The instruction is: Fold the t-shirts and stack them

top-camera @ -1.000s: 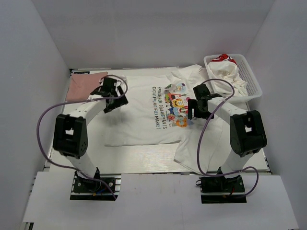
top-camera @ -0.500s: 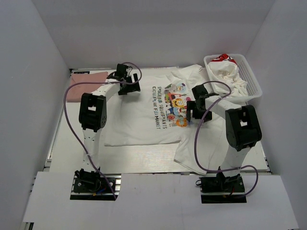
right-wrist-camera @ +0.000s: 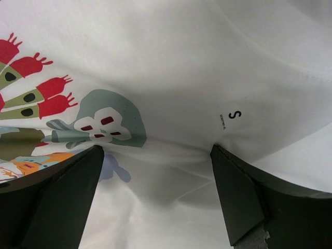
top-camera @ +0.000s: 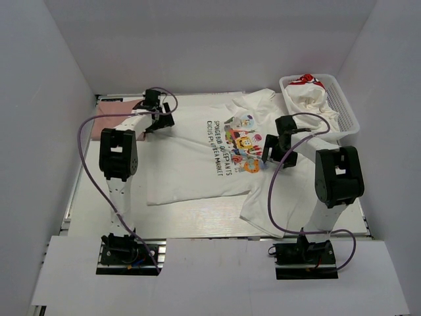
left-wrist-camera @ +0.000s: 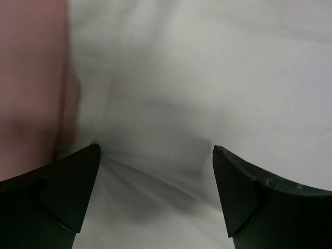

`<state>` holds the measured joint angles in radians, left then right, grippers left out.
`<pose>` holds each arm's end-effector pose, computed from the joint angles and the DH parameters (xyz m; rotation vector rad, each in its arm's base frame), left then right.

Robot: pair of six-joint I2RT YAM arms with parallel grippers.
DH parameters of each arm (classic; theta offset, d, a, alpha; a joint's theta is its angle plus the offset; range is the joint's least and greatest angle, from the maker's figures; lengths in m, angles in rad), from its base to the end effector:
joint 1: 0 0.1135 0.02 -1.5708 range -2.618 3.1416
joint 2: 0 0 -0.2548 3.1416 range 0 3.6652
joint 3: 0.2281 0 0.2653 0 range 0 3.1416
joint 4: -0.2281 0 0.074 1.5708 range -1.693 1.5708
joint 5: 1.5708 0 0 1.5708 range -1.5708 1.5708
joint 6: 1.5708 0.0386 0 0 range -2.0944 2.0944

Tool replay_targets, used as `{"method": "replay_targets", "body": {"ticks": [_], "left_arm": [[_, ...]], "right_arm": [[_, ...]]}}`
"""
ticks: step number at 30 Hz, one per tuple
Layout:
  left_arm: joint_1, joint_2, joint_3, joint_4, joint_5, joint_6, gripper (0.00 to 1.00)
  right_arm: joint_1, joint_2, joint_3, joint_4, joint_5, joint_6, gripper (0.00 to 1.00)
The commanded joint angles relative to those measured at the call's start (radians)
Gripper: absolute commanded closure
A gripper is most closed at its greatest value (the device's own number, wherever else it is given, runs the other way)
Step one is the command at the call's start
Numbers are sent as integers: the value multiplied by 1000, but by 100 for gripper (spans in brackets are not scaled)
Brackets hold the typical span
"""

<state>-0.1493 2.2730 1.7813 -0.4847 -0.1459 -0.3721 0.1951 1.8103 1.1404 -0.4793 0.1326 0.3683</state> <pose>0.4988 -0.0694 0.1459 -0.3377 2.5092 -0.0211 0.3603 0.0660 0.1452 0.2718 2.6872 -0.0116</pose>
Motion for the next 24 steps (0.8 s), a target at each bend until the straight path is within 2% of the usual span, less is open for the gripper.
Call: {"method": "replay_targets", "body": {"ticks": [1, 5, 11, 17, 20, 24], "left_arm": [[79, -29, -42, -37, -18, 31, 0], [102, -38, -13, 29, 98, 75, 0], [102, -7, 153, -9, 204, 104, 0], [73, -44, 162, 12, 359, 137, 0], [73, -70, 146, 12, 384, 111, 0], [48, -99, 73, 23, 367, 102, 0]], "right_arm": [[-34, 27, -62, -45, -2, 12, 10], [-33, 18, -67, -38, -7, 4, 10], [-31, 3, -68, -38, -10, -9, 10], [-8, -80, -9, -24, -86, -66, 10], [18, -158, 16, 5, -80, -103, 10], [59, -146, 82, 28, -27, -143, 10]]}}
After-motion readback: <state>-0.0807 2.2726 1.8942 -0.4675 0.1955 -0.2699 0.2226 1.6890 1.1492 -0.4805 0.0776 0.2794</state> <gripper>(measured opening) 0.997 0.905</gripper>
